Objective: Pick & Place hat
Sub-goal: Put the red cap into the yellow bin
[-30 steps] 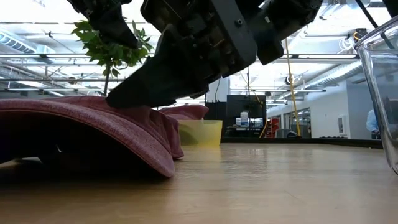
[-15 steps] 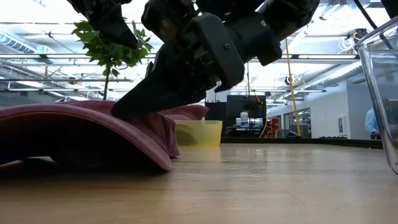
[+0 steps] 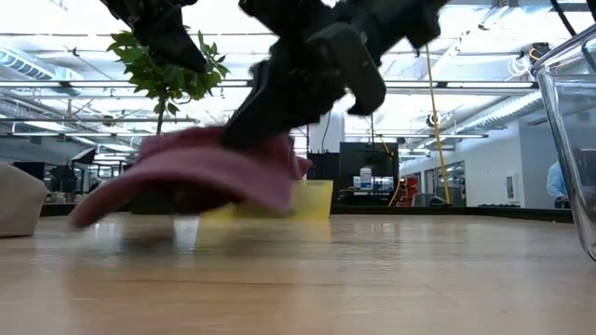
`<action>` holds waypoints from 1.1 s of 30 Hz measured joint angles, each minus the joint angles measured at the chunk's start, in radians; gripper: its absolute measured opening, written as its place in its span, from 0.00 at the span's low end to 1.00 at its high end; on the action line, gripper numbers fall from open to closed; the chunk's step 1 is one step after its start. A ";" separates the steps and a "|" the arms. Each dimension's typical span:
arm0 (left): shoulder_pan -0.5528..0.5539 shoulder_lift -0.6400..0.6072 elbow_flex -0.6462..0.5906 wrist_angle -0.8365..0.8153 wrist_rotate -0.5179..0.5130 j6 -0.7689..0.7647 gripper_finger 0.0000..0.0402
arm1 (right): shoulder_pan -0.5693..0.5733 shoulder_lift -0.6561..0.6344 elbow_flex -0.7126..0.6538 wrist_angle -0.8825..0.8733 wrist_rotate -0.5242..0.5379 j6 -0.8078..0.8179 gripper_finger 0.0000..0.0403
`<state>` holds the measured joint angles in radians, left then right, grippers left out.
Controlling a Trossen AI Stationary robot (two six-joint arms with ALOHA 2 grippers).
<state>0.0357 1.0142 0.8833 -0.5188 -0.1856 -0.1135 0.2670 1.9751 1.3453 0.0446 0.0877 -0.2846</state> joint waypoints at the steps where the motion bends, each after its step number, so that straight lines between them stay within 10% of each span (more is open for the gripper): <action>1: 0.000 0.000 0.000 0.000 0.000 0.000 0.23 | -0.005 -0.022 0.000 -0.027 0.029 -0.026 0.01; 11: -0.001 0.000 0.000 0.000 0.000 -0.001 0.23 | -0.175 -0.163 0.000 -0.074 0.201 -0.403 0.00; 33: -0.001 0.000 0.000 0.179 0.000 0.042 0.23 | -0.610 -0.166 0.000 0.113 -0.117 -0.361 0.00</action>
<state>0.0349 1.0145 0.8833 -0.3398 -0.1852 -0.0719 -0.3428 1.8092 1.3452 0.1573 -0.0291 -0.6457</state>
